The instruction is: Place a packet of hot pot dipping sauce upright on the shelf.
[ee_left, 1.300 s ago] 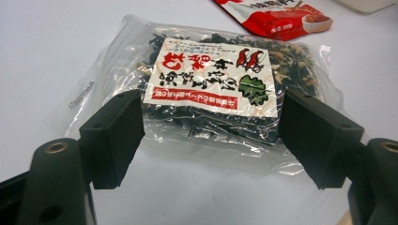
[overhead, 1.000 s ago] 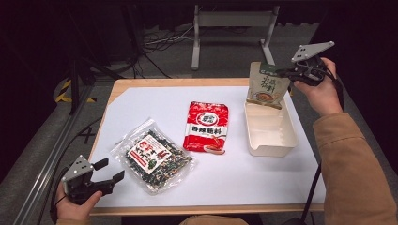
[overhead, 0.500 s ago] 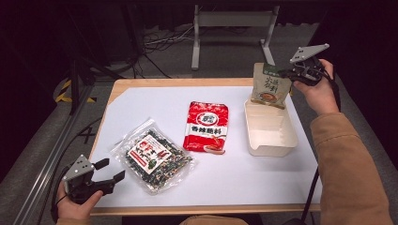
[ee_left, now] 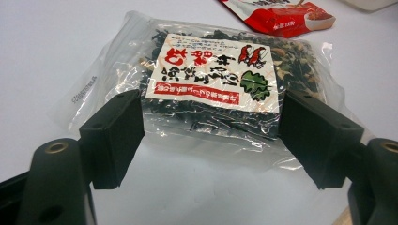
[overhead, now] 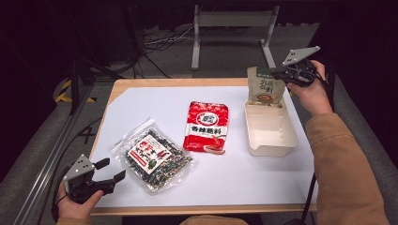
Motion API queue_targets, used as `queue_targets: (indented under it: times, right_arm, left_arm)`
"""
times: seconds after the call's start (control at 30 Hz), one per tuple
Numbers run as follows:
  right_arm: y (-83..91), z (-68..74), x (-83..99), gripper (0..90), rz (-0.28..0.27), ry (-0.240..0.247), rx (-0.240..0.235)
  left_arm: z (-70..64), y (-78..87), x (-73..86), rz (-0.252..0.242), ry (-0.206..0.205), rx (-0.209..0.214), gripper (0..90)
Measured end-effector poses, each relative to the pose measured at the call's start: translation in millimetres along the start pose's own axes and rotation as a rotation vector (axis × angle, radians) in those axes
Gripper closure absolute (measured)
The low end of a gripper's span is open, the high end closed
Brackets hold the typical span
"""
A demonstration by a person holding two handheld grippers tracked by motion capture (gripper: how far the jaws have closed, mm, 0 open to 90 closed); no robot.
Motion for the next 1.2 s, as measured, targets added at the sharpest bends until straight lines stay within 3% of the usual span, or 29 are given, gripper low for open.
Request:
queue_targets:
  times: [0.53, 1.03, 1.13, 1.2]
  right_arm:
    - [-10.1, 10.1, 5.6, 89.5, -0.012, -0.028, -0.043]
    - [-19.1, 19.7, 8.5, 88.8, -0.004, -0.024, -0.070]
    - [-20.4, 20.1, 9.4, 89.0, 0.012, -0.028, -0.066]
    - [-23.4, 20.0, 13.3, 88.9, 0.051, -0.038, -0.055]
  left_arm:
    - [-0.7, -2.9, -2.1, 0.004, -0.007, 0.011, 23.5]
    - [-1.0, -5.6, -3.9, -0.001, -0.009, 0.017, 23.4]
    - [-0.9, -5.8, -4.0, 0.002, -0.012, 0.016, 23.4]
    - [-1.1, -6.3, -4.3, 0.001, -0.011, 0.018, 23.4]
Point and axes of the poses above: each handheld gripper's, and its own axes: y roughly backward along the jaws, x roughly out of its underside, z roughly to its left, the point moved 4 cm from there along -y, roughly forward along the jaws
